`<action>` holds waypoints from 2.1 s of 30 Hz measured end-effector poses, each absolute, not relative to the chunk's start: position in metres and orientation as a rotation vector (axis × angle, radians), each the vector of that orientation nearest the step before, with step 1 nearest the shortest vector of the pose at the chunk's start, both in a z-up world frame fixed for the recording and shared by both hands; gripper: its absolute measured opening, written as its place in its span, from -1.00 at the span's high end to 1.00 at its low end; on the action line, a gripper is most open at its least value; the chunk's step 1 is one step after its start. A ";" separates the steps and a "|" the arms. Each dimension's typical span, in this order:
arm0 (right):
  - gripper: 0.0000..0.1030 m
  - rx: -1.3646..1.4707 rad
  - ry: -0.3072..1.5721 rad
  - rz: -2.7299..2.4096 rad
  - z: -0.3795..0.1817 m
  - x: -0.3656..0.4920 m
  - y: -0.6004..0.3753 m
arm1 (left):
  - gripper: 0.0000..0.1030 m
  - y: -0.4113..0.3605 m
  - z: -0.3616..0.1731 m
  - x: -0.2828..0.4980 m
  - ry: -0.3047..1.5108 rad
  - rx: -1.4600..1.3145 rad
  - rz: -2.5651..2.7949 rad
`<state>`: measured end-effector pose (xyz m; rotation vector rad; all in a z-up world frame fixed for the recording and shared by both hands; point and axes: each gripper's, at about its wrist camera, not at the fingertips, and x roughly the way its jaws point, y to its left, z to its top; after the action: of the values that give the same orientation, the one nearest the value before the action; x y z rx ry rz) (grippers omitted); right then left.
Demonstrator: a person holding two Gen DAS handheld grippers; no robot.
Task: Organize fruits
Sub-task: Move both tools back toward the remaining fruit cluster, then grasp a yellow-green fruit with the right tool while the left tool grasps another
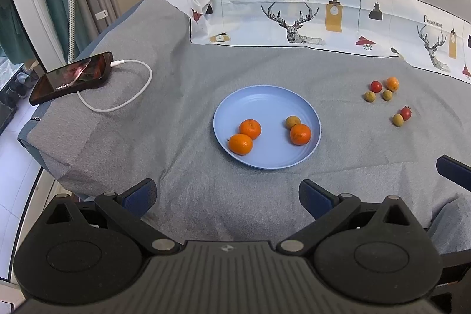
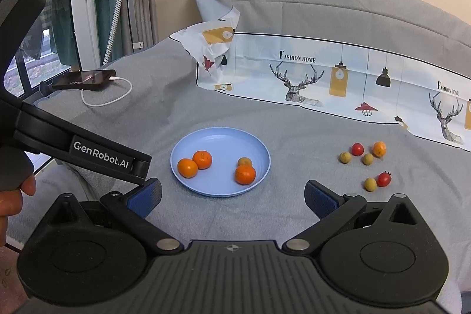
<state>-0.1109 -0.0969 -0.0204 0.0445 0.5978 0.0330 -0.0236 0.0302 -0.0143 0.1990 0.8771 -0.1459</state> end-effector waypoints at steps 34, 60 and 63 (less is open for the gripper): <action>-0.99 0.238 0.643 -0.222 -0.066 -0.085 -0.193 | -0.99 -0.064 -0.038 0.029 0.923 0.321 -0.254; -0.75 0.248 0.758 -0.401 -0.214 0.058 -0.342 | -0.99 -0.309 -0.185 0.216 1.051 0.457 -0.493; -0.72 0.211 0.754 -0.415 -0.217 0.063 -0.338 | -0.99 -0.316 -0.198 0.225 1.079 0.474 -0.478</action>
<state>0.0634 -0.3384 -0.2166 0.2109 0.7542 -0.4148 0.2252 -0.3164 -0.1983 0.4744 1.0794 -0.4777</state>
